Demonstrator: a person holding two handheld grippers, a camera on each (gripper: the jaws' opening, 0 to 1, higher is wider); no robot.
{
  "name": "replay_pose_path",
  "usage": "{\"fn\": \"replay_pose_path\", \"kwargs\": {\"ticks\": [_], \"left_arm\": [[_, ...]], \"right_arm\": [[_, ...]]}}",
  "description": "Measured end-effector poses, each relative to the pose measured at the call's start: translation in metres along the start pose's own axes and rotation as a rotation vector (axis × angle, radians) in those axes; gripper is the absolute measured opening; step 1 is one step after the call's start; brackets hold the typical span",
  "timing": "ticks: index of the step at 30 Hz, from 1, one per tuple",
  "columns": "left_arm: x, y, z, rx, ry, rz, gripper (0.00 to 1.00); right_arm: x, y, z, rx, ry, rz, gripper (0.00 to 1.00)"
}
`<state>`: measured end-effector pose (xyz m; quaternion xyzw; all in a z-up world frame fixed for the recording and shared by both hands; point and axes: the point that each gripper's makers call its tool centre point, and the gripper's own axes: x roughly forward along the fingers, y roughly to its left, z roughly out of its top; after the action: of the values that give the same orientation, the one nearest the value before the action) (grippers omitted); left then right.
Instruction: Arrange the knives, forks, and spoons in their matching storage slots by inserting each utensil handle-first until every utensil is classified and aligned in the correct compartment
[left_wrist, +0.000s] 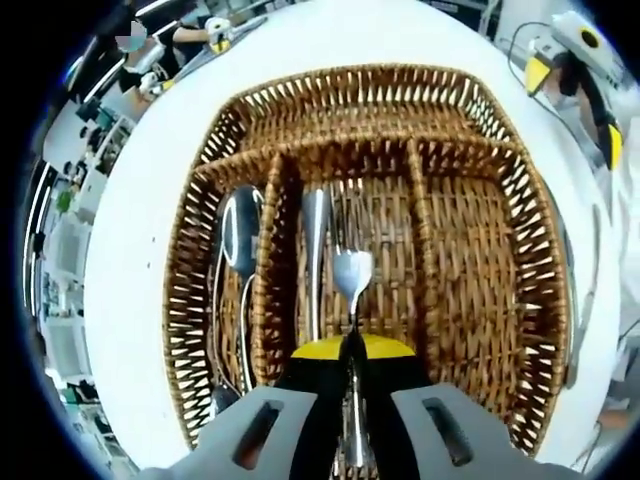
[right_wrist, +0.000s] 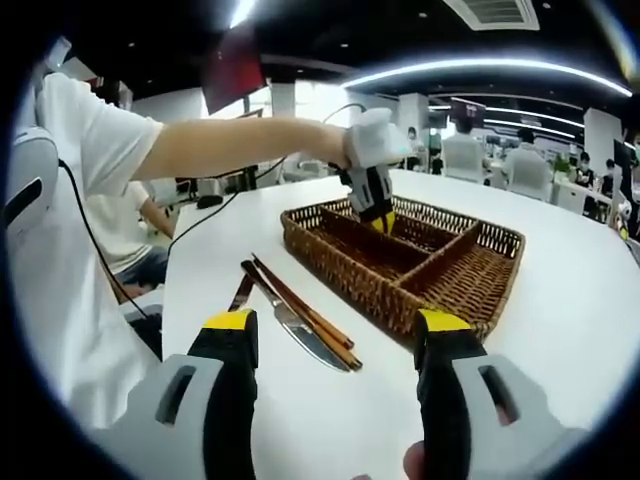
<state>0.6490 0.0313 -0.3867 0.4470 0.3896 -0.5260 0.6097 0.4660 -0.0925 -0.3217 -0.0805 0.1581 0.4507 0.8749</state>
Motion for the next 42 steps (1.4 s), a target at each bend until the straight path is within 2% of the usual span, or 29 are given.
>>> {"fn": "replay_pose_path", "kwargs": {"ticks": [11, 14, 17, 24, 26, 29, 42], "left_arm": [[-0.0001, -0.0025, 0.0024, 0.125, 0.025, 0.005, 0.02], [0.0000, -0.0018, 0.0032, 0.138, 0.034, 0.007, 0.02], [0.0002, -0.0006, 0.0025, 0.078, 0.034, 0.008, 0.02], [-0.0001, 0.0014, 0.0022, 0.054, 0.032, 0.020, 0.02], [-0.0003, 0.0022, 0.0014, 0.004, 0.035, 0.025, 0.02], [-0.0001, 0.0011, 0.0031, 0.049, 0.026, 0.018, 0.02], [-0.0002, 0.0031, 0.0019, -0.017, 0.029, 0.039, 0.03]], "right_arm": [[0.0008, 0.0011, -0.0015, 0.000, 0.006, 0.001, 0.65], [0.0010, 0.0012, -0.0027, 0.003, 0.008, 0.001, 0.65], [0.0008, 0.0010, -0.0035, 0.006, 0.008, 0.001, 0.65], [0.0007, 0.0016, -0.0042, 0.005, 0.010, 0.003, 0.65], [0.0006, 0.0022, -0.0044, 0.006, 0.008, 0.005, 0.65], [0.0002, 0.0025, -0.0050, 0.006, 0.009, 0.004, 0.65], [-0.0012, 0.0040, -0.0042, 0.005, 0.006, 0.003, 0.65]]}}
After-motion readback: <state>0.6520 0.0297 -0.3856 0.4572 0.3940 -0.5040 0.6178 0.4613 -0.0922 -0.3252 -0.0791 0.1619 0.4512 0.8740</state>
